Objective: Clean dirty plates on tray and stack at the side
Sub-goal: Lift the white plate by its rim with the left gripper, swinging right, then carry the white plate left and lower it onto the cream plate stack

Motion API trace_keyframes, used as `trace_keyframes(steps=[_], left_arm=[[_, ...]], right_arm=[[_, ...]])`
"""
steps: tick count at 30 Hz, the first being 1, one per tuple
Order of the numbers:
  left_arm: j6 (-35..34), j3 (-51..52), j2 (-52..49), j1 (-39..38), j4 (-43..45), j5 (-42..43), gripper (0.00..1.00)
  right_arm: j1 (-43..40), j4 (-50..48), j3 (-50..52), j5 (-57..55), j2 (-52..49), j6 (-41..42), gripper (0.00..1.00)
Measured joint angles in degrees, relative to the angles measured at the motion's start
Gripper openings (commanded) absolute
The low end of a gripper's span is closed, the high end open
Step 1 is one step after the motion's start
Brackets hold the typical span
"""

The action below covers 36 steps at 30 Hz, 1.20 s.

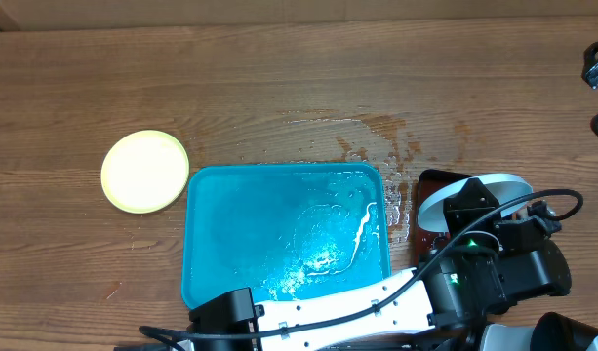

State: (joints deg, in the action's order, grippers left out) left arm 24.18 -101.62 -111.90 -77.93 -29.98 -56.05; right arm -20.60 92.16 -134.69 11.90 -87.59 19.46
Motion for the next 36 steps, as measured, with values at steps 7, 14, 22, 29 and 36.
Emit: trace_keyframes(steps=[7,14,22,29,36], left_arm=[[-2.1,0.0,0.0,0.0,-0.8,-0.2,0.04],[-15.0,-0.1,0.0,2.8,-9.0,2.9,0.04],[-29.8,-0.2,0.0,12.6,-17.7,15.0,0.04],[-41.2,-0.2,1.7,25.1,-21.2,34.6,0.04],[-47.4,-0.3,11.8,41.8,-24.1,45.4,0.04]], right_arm=[[0.0,0.1,0.0,0.5,0.0,0.0,1.0],[0.0,0.5,0.0,0.8,0.0,0.0,1.0],[0.0,0.9,0.0,1.3,0.0,0.0,1.0],[0.0,3.8,0.0,2.6,0.0,0.0,1.0],[0.0,5.0,1.0,2.9,-0.4,0.0,1.0]])
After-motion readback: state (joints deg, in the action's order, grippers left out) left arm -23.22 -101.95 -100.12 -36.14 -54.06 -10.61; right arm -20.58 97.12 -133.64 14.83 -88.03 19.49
